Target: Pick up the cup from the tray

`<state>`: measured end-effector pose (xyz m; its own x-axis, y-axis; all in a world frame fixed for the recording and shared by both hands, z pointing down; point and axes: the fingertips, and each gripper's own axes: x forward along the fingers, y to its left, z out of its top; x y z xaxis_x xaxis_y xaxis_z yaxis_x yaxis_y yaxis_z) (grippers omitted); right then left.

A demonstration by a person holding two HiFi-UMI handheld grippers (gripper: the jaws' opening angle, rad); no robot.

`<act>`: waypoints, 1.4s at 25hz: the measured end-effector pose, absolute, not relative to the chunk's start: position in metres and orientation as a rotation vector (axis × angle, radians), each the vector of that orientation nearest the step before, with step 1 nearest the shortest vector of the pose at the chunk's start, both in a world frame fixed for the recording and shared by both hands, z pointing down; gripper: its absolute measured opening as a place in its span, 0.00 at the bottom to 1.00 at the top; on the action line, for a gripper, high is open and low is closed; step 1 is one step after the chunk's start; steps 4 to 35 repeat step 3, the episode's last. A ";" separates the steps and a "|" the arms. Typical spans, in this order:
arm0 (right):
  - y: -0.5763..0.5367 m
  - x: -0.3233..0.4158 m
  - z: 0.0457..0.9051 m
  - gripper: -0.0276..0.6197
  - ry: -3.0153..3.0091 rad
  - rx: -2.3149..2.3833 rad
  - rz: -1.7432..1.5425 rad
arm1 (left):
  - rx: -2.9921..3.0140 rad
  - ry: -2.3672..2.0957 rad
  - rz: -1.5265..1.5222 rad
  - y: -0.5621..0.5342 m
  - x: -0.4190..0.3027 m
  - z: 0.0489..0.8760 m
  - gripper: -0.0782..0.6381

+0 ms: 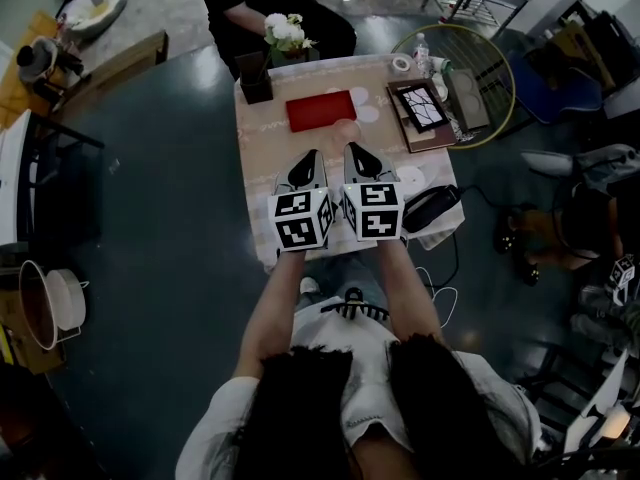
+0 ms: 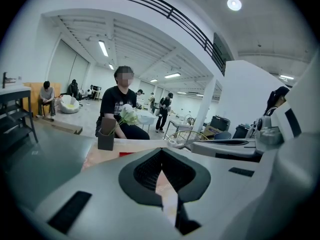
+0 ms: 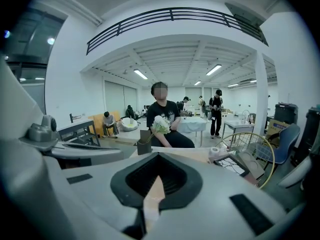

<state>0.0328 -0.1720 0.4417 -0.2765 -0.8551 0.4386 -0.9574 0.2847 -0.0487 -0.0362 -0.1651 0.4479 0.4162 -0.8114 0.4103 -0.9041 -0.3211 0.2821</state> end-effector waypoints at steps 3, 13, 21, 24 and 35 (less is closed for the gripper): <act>-0.169 0.035 0.442 0.05 -2.230 1.647 0.433 | 2.217 -1.450 0.277 -0.161 -0.033 0.448 0.12; -0.169 0.035 0.442 0.05 -2.230 1.647 0.433 | 2.217 -1.450 0.277 -0.161 -0.033 0.448 0.12; -0.169 0.035 0.442 0.05 -2.230 1.647 0.433 | 2.217 -1.450 0.277 -0.161 -0.033 0.448 0.12; -0.169 0.035 0.442 0.05 -2.230 1.647 0.433 | 2.217 -1.450 0.277 -0.161 -0.033 0.448 0.12; -0.169 0.035 0.442 0.05 -2.230 1.647 0.433 | 2.217 -1.450 0.277 -0.161 -0.033 0.448 0.12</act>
